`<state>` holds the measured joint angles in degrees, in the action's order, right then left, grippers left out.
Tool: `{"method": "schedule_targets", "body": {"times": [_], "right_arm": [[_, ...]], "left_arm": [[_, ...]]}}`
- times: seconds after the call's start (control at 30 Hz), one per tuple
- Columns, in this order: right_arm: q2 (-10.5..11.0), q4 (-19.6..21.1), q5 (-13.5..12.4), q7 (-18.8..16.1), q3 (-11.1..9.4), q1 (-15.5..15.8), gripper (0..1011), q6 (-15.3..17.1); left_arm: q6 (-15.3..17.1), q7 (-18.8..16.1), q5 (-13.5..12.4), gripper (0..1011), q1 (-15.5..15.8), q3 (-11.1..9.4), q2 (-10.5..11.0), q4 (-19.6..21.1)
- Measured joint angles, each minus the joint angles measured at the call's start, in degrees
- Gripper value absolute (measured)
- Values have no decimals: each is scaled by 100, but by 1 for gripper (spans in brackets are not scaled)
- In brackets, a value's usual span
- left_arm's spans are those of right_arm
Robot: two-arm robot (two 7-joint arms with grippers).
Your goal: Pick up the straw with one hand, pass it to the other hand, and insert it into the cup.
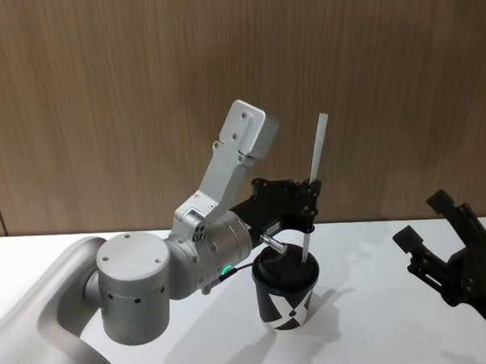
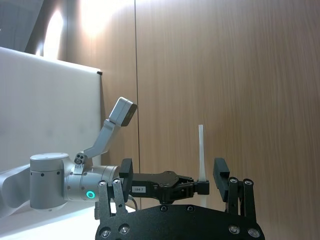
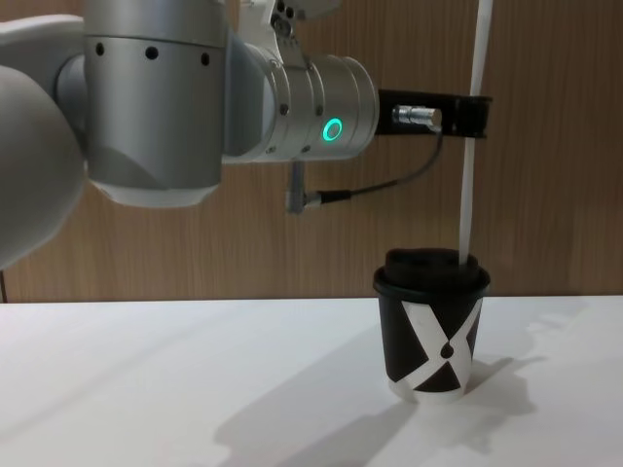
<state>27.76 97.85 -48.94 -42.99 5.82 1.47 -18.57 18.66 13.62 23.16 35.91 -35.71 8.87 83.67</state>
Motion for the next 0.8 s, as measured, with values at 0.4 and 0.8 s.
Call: {"method": "schedule_targets", "body": {"times": [0.4,0.8], "right_arm": [[0,0,0,0,0,0,1001,0],[0,0,0,0,0,0,1001,0]], "left_arm": [[9,24,-55,6,-25,29,-21,-4],[35,73,-99,67,-23,40,-45,-32]]}}
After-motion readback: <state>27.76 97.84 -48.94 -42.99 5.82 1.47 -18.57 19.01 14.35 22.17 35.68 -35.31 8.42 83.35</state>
